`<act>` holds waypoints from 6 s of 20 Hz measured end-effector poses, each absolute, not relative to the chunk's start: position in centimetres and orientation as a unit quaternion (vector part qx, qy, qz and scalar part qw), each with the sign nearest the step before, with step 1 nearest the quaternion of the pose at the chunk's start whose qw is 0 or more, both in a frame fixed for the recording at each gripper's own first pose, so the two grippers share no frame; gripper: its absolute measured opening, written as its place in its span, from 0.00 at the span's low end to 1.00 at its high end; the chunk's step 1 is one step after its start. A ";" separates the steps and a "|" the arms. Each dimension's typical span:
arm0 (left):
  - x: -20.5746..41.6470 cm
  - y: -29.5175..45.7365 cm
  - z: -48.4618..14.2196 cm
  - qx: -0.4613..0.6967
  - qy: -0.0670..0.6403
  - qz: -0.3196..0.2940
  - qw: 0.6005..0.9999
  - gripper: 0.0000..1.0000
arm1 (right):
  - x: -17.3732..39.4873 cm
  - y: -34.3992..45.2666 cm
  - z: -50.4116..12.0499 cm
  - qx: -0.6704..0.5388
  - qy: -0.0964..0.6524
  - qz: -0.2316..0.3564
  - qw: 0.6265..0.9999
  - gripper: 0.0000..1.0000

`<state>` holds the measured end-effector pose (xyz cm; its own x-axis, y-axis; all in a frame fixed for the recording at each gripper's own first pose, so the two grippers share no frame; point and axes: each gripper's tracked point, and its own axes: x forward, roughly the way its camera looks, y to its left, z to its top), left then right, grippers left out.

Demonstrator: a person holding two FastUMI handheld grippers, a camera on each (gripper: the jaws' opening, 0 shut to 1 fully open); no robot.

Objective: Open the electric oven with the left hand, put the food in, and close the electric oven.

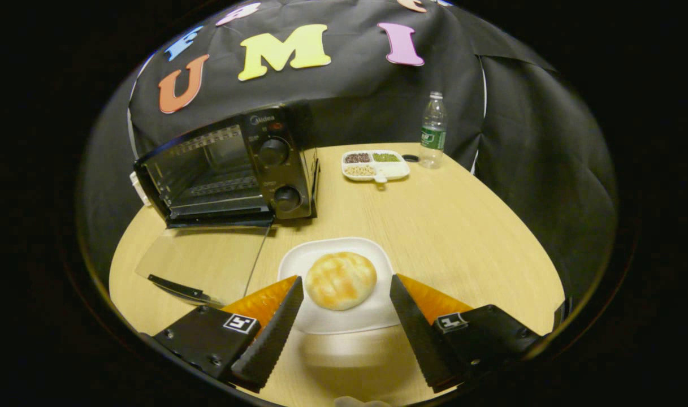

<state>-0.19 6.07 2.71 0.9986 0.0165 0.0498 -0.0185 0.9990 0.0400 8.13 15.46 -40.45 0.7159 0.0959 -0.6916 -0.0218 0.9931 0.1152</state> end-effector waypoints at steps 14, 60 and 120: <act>1.2 7.6 0.9 0.013 -0.002 0.004 1.000 0.84 | 9.7 16.2 -43.1 0.028 0.418 0.021 0.908 0.87; 0.5 12.6 -3.0 0.025 0.039 0.014 0.999 0.97 | 22.9 39.3 -36.4 0.214 0.313 -0.003 0.925 0.90; 5.9 -2.5 -33.8 0.033 0.271 -0.068 0.960 1.00 | 3.7 6.2 6.3 0.038 -0.026 -0.005 0.999 0.96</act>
